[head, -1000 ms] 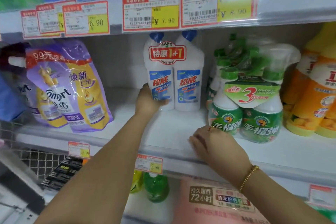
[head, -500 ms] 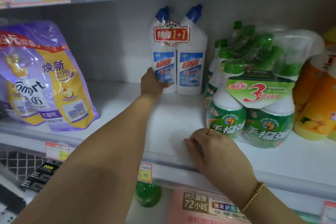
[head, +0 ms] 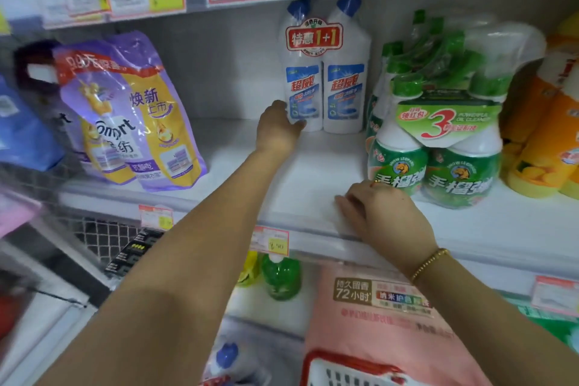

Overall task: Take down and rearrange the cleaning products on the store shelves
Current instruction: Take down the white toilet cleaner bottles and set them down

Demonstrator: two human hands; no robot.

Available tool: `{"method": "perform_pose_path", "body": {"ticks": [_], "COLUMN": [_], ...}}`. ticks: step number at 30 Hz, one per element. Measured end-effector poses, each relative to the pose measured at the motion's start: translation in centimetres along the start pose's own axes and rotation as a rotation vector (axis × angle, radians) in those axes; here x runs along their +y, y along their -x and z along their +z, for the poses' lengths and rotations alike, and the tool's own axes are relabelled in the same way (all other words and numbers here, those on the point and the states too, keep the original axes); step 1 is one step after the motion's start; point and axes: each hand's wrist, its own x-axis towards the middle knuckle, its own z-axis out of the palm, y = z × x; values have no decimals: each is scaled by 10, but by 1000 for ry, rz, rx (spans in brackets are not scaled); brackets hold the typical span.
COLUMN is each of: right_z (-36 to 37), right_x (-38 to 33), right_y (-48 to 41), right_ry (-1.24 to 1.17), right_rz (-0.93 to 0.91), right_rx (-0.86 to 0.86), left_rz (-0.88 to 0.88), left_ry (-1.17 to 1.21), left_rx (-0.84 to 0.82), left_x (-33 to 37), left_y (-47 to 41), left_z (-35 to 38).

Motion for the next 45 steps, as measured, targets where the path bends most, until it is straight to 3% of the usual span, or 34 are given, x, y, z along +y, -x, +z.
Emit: {"method": "perform_pose_path", "body": {"ticks": [3, 6, 9, 12, 17, 21, 24, 33, 37, 42, 45], "right_z": [-4, -11, -12, 5, 78, 122, 143, 109, 51, -40, -94], "right_x": [-3, -11, -42, -101, -170, -192, -206, -236, -249, -245, -237], "right_y": [3, 3, 15, 51, 126, 176, 200, 181, 141, 86, 57], "right_ry": [-15, -10, -93, -181, -344, -341, -281, -217, -276, -580, -669], "right_rz": [-52, -44, -28, -138, -99, 48, 79, -74, -126, -17, -8], "right_rx": [6, -16, 30, -16, -863, -1068, -995, -866, -733, -440, -263], "left_rz": [221, 285, 163, -55, -497, -620, -668, -670, -524, -358, -242], "left_ry": [-21, -19, -23, -59, -62, 96, 184, 336, 392, 346, 323], "left_rx": [133, 100, -71, -270, -591, -519, -347, -176, -60, -76, 75], "left_x": [-11, -46, -98, -167, -260, -283, -288, -275, -242, -192, -156], "left_y": [74, 152, 217, 278, 378, 417, 427, 443, 431, 398, 365], "left_z": [-54, -108, -143, -153, -136, -109, -97, -123, -168, -203, -211]}}
